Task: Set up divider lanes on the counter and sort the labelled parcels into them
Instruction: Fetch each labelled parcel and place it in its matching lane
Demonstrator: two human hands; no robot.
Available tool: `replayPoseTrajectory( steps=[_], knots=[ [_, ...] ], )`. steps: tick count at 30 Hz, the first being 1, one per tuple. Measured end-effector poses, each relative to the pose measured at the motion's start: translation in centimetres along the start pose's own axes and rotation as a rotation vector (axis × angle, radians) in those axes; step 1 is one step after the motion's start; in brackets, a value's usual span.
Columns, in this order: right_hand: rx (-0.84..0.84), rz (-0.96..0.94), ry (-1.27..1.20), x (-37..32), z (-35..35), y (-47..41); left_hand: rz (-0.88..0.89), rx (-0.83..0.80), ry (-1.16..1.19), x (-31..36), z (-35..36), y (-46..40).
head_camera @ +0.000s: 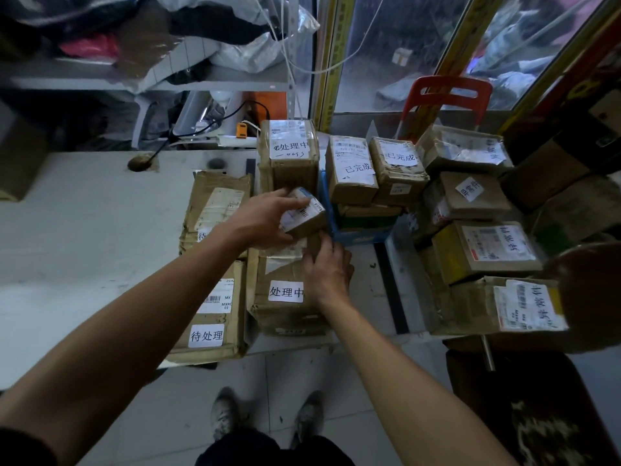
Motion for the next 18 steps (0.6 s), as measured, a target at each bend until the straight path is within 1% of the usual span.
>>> replayPoseTrajectory(
  steps=[2, 5, 7, 11, 15, 16, 18],
  knots=[
    [0.002, -0.006, 0.008, 0.1, -0.2, 0.1, 0.035, -0.026, 0.056, -0.2, -0.6, -0.2],
    [0.028, -0.022, 0.059, 0.4, -0.3, 0.3, 0.068, -0.116, 0.146, -0.5, -1.9, -0.7],
    [0.033, -0.021, 0.069, 0.6, -0.2, 0.3, 0.062, -0.159, 0.201, -0.8, -2.4, -1.0],
    [0.029, -0.019, 0.069, 0.2, -0.2, 0.3, 0.031, -0.185, 0.272, -2.3, -2.6, -1.4],
    [0.014, -0.042, 0.03, 0.5, -0.4, 0.5, 0.051, -0.243, 0.349, -3.0, -4.0, -2.2],
    [0.013, -0.043, 0.017, 0.7, -0.5, 0.7, 0.057, -0.244, 0.362, -3.0, -4.4, -2.4],
    [0.012, -0.047, 0.043, 1.2, -0.5, 1.2, 0.091, -0.177, 0.308, -2.7, -4.9, -3.0]
  ],
)
Point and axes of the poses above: each hand's wrist, its own y-axis away from the middle knuckle, its own z-axis out of the palm, x = y × z, the point moved 1 cm from there along -y, towards the middle knuckle, and after that the axes turned 10 degrees about z, right-handed, at the moved point
